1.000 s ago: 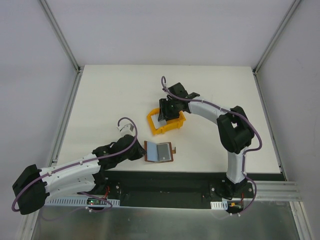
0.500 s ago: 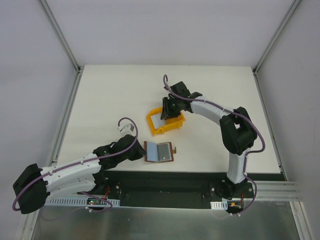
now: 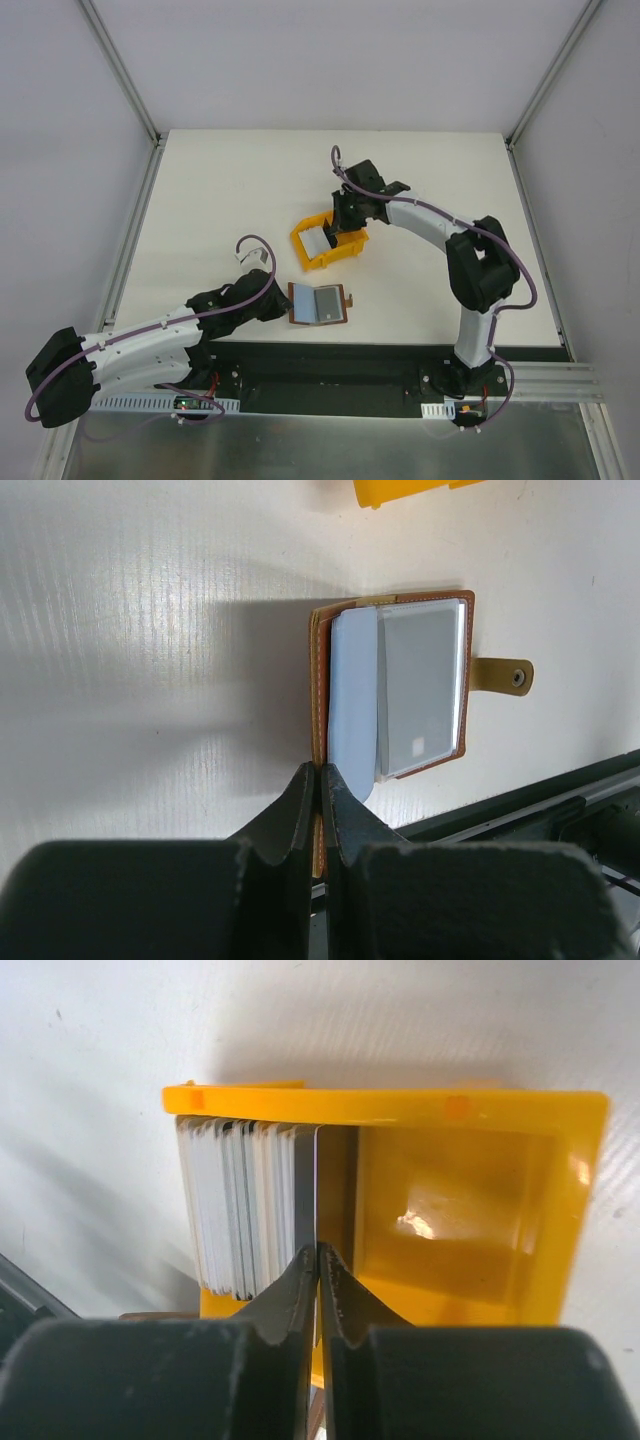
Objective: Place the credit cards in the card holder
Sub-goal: Pick up the credit card from the storage box.
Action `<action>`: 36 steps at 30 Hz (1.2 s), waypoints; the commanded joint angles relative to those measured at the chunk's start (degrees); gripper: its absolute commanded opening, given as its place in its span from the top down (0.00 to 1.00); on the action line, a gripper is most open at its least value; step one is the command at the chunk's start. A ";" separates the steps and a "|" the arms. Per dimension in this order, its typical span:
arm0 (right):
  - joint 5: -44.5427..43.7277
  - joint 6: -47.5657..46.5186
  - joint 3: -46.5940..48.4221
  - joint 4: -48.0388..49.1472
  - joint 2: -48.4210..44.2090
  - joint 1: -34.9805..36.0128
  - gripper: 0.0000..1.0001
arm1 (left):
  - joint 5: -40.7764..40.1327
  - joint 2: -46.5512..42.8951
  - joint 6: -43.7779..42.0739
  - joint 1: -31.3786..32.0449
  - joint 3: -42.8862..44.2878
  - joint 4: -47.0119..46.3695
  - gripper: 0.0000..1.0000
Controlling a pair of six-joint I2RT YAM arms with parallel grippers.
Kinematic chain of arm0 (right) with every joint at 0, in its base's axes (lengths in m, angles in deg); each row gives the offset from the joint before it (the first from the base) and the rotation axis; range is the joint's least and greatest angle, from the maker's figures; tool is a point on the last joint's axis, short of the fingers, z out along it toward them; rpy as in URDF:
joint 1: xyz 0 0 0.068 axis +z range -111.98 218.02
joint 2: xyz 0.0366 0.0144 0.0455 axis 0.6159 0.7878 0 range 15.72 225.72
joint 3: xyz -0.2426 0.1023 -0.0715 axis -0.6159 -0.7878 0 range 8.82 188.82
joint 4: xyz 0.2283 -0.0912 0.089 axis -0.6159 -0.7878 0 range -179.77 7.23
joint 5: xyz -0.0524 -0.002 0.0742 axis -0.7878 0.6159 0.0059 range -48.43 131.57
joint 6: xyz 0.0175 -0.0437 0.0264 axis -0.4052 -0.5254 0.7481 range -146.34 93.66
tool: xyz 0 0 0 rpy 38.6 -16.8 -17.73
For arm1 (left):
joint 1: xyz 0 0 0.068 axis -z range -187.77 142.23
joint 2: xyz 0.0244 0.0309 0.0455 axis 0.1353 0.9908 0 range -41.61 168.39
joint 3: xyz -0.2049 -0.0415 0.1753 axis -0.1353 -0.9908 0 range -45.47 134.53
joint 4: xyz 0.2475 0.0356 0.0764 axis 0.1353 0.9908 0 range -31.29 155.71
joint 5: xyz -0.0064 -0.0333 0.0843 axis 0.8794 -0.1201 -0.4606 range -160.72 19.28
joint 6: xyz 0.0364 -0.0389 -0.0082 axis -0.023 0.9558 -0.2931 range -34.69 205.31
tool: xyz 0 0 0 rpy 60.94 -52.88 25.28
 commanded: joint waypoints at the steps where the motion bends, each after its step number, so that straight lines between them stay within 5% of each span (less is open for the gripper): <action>1: -4.40 -2.19 1.76 -1.91 -4.11 -0.04 0.99 | -0.71 0.21 0.28 0.56 -0.42 -0.90 1.00; 10: -11.26 -4.39 1.32 -2.27 -9.90 -0.05 1.00 | -1.50 -0.66 1.51 0.47 -2.62 -0.90 1.00; 19: -8.73 -1.59 -4.29 0.71 -20.53 -0.05 1.00 | -1.94 -1.02 3.09 0.47 -4.64 -0.98 1.00; 26: -0.81 10.97 -20.98 12.05 -33.45 0.83 1.00 | -2.11 -0.14 3.71 0.56 -5.17 -1.42 1.00; 36: -6.07 25.56 -44.45 28.57 -43.84 13.21 1.00 | -1.68 -0.84 5.03 0.56 -5.78 -1.86 1.00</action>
